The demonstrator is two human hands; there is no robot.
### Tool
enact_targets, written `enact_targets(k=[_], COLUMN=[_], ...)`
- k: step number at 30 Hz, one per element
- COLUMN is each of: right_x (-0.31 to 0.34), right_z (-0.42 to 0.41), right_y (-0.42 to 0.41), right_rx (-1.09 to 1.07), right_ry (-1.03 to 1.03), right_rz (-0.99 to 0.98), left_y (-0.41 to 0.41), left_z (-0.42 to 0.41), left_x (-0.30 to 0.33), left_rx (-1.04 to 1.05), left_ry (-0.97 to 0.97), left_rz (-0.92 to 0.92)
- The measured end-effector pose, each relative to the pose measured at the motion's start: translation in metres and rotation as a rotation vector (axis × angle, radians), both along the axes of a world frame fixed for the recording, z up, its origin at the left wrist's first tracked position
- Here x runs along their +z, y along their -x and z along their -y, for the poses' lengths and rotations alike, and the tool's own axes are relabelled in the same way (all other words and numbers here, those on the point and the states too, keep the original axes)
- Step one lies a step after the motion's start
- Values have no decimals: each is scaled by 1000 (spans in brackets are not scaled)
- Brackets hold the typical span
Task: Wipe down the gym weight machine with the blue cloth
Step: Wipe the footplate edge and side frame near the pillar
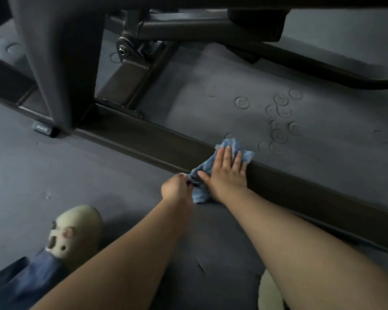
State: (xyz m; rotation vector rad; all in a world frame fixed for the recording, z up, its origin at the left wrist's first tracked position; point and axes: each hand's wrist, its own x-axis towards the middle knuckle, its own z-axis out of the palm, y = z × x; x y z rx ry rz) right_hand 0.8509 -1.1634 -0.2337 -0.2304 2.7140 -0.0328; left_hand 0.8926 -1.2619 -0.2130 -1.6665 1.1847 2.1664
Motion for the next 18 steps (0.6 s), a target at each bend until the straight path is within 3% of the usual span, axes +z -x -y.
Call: enact_targets(k=[2, 3, 7, 14, 16, 18], right_x=[2, 3, 1, -1, -2, -4], right_z=[8, 7, -19, -112, -139, -164], right_y=[-1, -2, -4, -18, -26, -34], right_rx=[78, 103, 142, 121, 99, 88], right_ry=[20, 20, -21, -129, -171, -205], right_rz=[5, 24, 33, -18, -22, -102], left_y=[0, -3, -4, -12, -17, -22], left_z=[5, 2, -35, -107, -118, -121], left_x=[2, -2, -8, 4, 6, 3], left_rx=[98, 47, -40, -232, -323, -624], left_ry=[-198, -153, -156, -389, -321, 53], left_rz=[-118, -162, -64, -75, -70, -93])
